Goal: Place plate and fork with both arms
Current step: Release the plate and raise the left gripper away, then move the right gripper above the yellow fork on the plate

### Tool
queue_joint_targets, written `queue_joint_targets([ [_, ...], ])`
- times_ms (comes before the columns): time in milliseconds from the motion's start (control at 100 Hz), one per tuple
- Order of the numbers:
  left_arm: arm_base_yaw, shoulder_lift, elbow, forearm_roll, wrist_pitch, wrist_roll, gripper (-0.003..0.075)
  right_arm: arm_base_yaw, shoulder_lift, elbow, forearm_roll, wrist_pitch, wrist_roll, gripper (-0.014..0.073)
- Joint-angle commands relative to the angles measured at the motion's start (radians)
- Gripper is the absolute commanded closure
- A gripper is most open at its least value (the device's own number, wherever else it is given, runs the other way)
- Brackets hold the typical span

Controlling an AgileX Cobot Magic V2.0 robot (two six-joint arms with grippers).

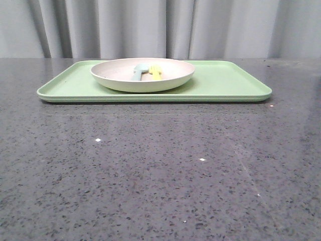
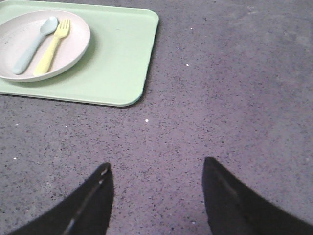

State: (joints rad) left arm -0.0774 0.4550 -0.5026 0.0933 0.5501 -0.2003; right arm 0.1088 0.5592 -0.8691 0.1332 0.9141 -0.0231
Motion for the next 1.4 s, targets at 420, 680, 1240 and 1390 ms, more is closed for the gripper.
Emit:
queue_joint_targets([
  [420,0.004,0.004,-0.026,-0.006,-0.067,-0.005,0.0261,0.127,0.467,-0.383,0.131,-0.121,-0.021,0.0176],
  [680,0.004,0.004,-0.026,-0.006,-0.067,-0.005,0.0261,0.245,0.783,-0.618,0.127,-0.133,-0.021,0.0177],
  [1240,0.004,0.004,-0.026,-0.006,-0.067,-0.005,0.0261,0.487,1.346,-1.180,-0.291,0.077,0.340,0.0177],
  [1390,0.004,0.004,-0.026,-0.006,-0.067,-0.005,0.0261,0.512,1.401,-1.193,-0.318,0.073,0.400,0.0178],
])
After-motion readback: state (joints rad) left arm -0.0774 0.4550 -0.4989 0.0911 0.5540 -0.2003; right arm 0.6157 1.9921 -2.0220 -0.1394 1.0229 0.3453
